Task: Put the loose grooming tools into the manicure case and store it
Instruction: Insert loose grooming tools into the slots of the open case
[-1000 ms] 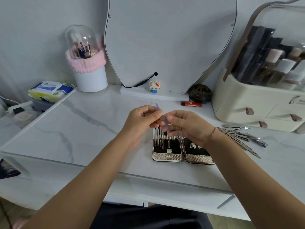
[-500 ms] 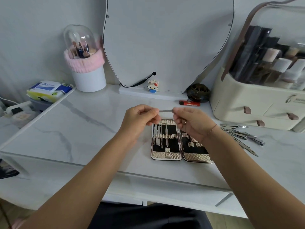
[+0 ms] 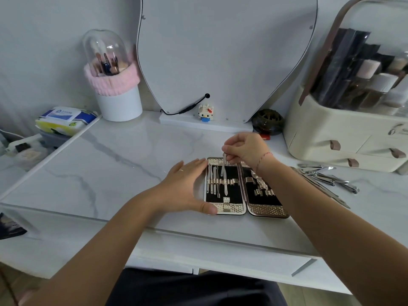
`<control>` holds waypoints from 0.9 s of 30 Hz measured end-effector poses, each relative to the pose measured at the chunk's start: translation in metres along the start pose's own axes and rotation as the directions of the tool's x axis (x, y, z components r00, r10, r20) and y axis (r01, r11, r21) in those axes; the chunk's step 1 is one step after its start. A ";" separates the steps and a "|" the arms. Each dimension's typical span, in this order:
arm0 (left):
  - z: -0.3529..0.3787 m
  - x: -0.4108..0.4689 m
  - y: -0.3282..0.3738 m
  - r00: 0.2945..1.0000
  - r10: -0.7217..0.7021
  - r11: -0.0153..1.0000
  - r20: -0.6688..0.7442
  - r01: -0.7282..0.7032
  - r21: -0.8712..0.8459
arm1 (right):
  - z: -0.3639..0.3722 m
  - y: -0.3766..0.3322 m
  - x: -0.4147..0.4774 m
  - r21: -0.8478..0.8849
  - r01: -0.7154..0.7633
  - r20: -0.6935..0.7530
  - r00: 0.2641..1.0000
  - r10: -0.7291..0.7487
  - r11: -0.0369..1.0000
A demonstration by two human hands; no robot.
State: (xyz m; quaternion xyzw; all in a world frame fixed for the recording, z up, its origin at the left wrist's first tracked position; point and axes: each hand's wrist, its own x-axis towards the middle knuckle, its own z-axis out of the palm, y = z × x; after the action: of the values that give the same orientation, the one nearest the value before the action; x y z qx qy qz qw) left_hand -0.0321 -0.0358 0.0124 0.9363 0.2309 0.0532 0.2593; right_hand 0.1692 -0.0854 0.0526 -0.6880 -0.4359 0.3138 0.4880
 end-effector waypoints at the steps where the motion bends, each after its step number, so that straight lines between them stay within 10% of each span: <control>1: 0.001 0.000 -0.001 1.000 0.009 1.000 -0.001 -0.009 0.003 | 0.001 0.002 0.001 -0.012 -0.004 0.010 1.000 0.004 1.000; 14: 0.002 0.001 -0.003 0.999 0.017 1.000 -0.029 -0.017 0.015 | 0.001 0.000 0.008 -0.065 -0.017 0.123 0.992 0.025 0.998; 20: 0.002 0.000 -0.002 0.999 0.023 1.000 -0.039 -0.023 -0.002 | -0.003 0.001 0.006 -0.503 0.202 0.135 0.979 -0.154 0.840; 27: 0.002 -0.001 0.000 0.999 0.014 1.000 -0.036 -0.014 -0.008 | -0.012 0.014 -0.008 -0.584 0.303 0.245 0.950 -0.192 0.753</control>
State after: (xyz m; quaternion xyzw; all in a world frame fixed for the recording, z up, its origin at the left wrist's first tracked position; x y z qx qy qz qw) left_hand -0.0323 -0.0368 0.0110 0.9356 0.2288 0.0727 0.2587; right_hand 0.1800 -0.0996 0.0432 -0.7159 -0.6412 0.1443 0.2358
